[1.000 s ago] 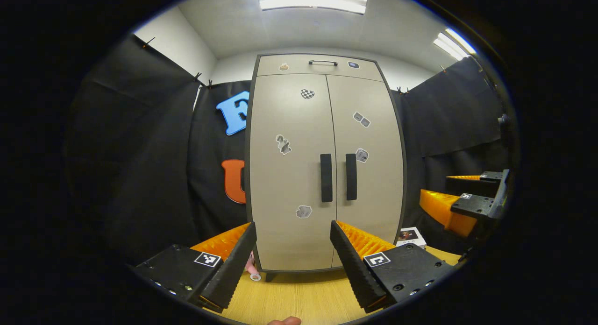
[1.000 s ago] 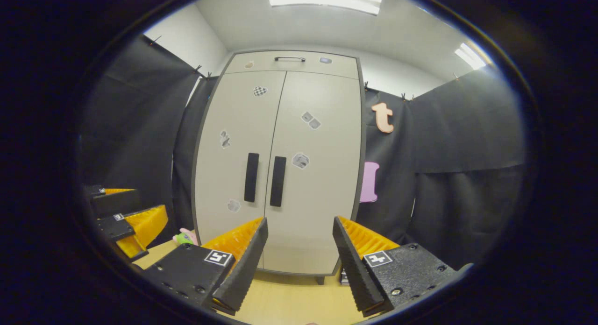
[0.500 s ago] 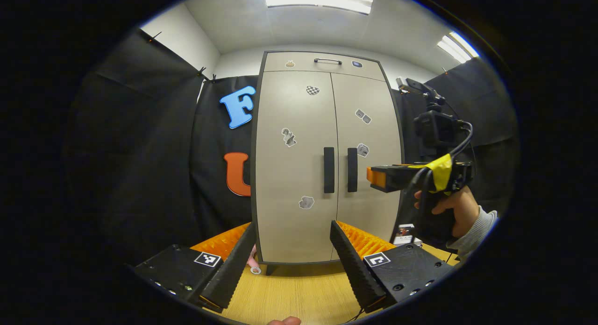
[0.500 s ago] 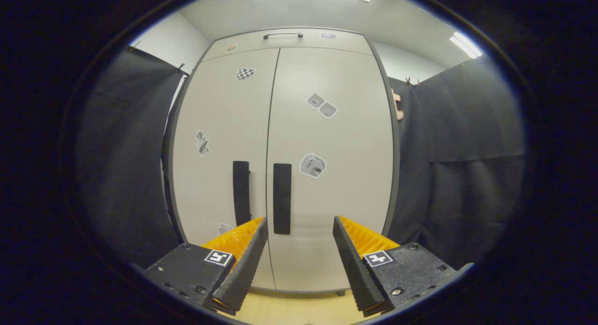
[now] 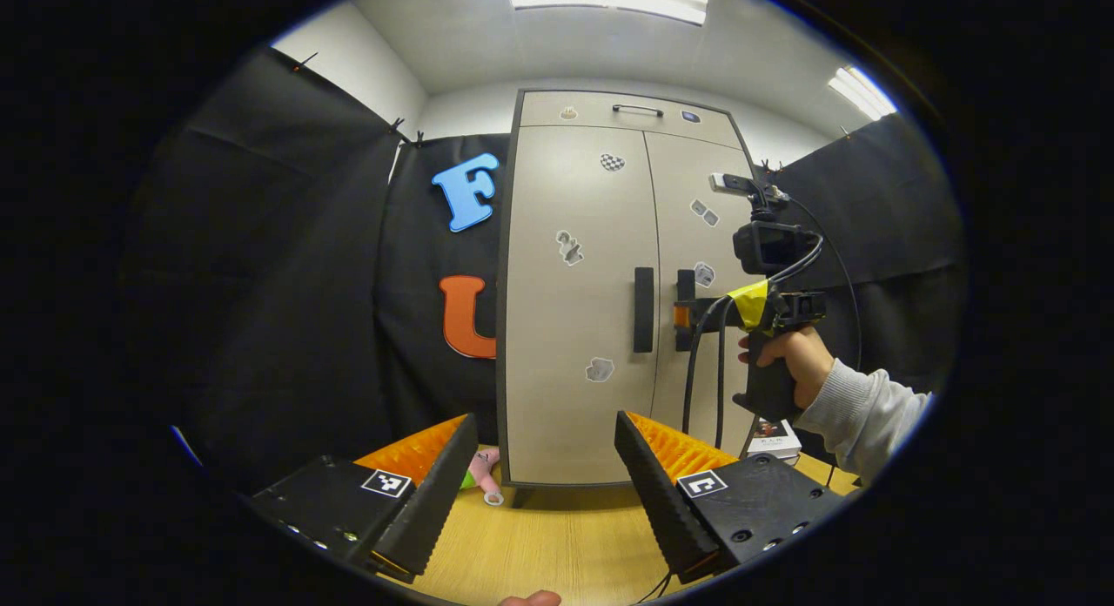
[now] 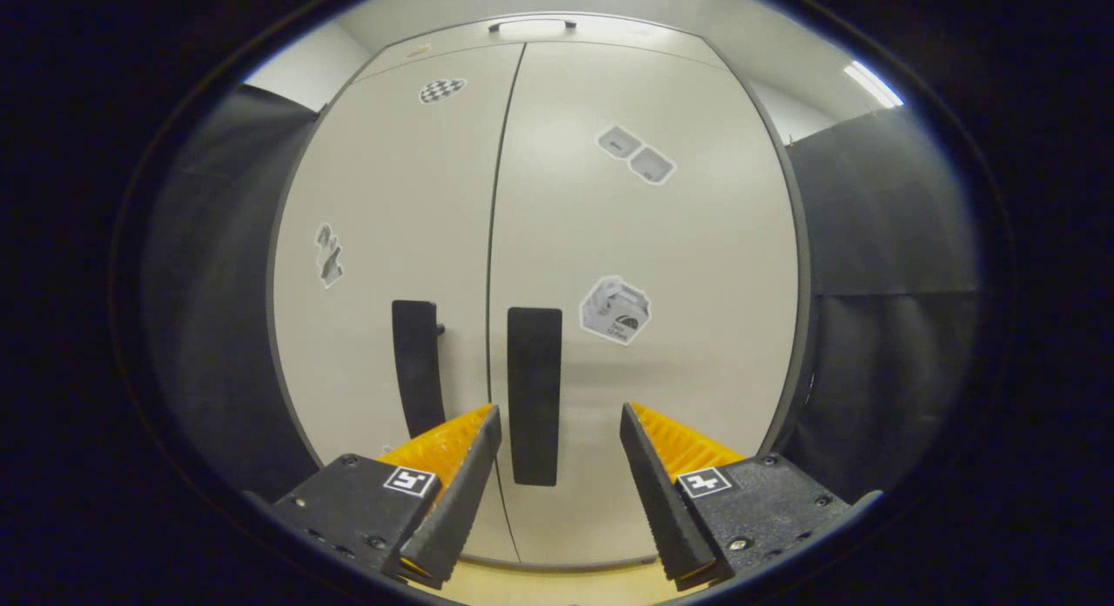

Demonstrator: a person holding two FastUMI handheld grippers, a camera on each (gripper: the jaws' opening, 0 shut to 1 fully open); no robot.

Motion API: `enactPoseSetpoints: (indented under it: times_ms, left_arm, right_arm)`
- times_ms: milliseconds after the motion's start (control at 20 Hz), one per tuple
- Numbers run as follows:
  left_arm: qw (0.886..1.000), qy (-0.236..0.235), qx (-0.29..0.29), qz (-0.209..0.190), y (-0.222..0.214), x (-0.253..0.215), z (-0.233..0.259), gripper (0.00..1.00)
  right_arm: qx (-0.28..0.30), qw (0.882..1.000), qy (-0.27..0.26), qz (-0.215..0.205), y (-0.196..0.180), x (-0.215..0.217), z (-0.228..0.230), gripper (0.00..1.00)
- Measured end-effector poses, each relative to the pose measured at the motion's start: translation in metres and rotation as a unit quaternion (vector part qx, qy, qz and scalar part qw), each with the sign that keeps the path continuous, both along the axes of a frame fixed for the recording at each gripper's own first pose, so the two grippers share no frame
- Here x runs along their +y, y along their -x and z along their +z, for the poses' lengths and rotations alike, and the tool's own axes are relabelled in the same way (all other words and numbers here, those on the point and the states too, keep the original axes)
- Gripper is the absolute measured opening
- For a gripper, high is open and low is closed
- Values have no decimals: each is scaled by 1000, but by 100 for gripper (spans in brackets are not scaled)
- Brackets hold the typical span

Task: Open the right door of the double-door shoe cabinet with the right hand, and open the left door with the left hand.

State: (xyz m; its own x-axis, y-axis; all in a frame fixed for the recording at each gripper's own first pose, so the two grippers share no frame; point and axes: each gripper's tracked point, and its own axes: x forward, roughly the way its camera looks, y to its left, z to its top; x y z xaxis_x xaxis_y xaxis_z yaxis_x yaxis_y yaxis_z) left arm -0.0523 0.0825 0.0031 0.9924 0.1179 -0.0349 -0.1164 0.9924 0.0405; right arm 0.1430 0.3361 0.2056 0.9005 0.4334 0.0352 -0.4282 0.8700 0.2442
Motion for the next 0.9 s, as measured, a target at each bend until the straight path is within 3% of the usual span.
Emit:
enactPoseSetpoints:
  times_ms: [200, 400, 550, 650, 900]
  left_arm:
    - [1000, -4, 0, 2, -3, 3, 0, 95]
    - [1000, -4, -1, -1, -7, 2, -1, 95]
    - [1000, -2, 0, -3, -10, 2, 0, 95]
    - [1000, 0, 4, -3, -9, 4, -2, 95]
    - [1000, 3, 4, -4, -10, 4, -2, 95]
  right_arm:
    - [-9, 1000, 3, 7, -10, 8, 5, 82]
    - [-3, 1000, 7, 11, -16, 16, 3, 62]
    - [-1, 1000, 1, 21, -17, 21, 2, 53]
    - [-3, 1000, -3, 23, -17, 23, 3, 37]
    - [-11, 1000, 2, 18, -17, 23, 2, 27]
